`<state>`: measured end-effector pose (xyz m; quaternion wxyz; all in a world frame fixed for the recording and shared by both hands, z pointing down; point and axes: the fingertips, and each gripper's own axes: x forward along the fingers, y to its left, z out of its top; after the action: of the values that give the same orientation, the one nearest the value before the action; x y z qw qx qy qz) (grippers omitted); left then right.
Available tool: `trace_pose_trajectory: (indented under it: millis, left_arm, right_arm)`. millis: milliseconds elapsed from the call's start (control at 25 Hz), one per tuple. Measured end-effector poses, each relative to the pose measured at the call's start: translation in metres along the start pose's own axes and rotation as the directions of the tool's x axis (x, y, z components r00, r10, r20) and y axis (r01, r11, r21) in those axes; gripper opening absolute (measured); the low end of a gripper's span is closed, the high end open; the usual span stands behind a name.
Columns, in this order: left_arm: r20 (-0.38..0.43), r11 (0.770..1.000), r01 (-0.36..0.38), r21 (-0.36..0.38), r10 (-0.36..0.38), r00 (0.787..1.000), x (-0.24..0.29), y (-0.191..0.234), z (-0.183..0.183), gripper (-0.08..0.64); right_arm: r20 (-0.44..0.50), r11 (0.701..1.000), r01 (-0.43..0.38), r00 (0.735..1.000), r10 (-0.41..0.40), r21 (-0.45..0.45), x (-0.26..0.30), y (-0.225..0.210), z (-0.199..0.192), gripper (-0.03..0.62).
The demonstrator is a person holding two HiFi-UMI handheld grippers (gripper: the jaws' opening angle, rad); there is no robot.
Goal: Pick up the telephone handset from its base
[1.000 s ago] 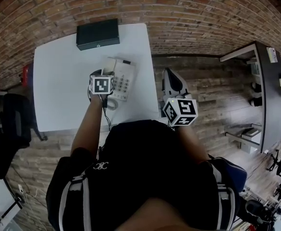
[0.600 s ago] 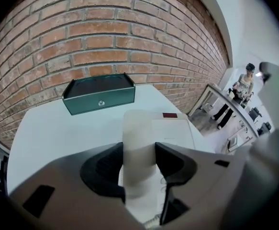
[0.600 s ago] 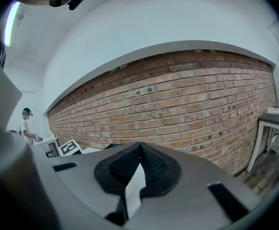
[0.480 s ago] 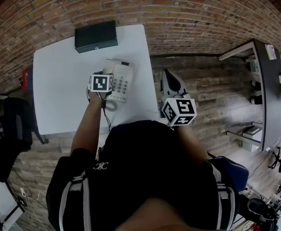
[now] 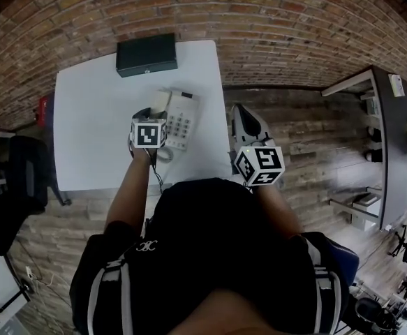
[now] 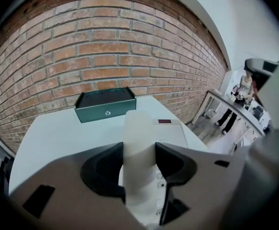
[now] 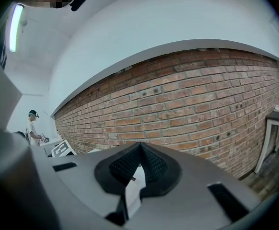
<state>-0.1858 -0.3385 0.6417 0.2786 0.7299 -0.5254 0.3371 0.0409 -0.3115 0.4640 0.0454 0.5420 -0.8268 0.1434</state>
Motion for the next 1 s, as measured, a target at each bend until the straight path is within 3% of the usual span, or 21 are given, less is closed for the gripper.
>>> trace_pose_trajectory:
  millis: [320, 560, 760, 1000]
  left_arm:
    - [0.134, 0.999, -0.028, -0.029, 0.032, 0.990, -0.037, 0.002, 0.004, 0.207]
    - [0.258, 0.997, -0.043, -0.068, 0.059, 0.964, -0.081, 0.005, 0.021, 0.206]
    - [0.370, 0.993, -0.059, -0.101, 0.092, 0.924, -0.124, 0.013, 0.038, 0.207]
    - [0.500, 0.974, -0.083, -0.209, 0.179, 0.847, -0.178, 0.029, 0.047, 0.206]
  right_arm:
    - [0.017, 0.996, -0.087, 0.996, 0.087, -0.005, 0.005, 0.023, 0.004, -0.003]
    - [0.031, 0.981, -0.195, 0.980, 0.195, 0.004, 0.011, 0.048, 0.006, -0.003]
    - [0.033, 0.961, -0.275, 0.961, 0.275, 0.014, 0.020, 0.072, 0.006, -0.003]
    - [0.037, 0.936, -0.352, 0.936, 0.351, 0.014, 0.033, 0.100, 0.006, -0.003]
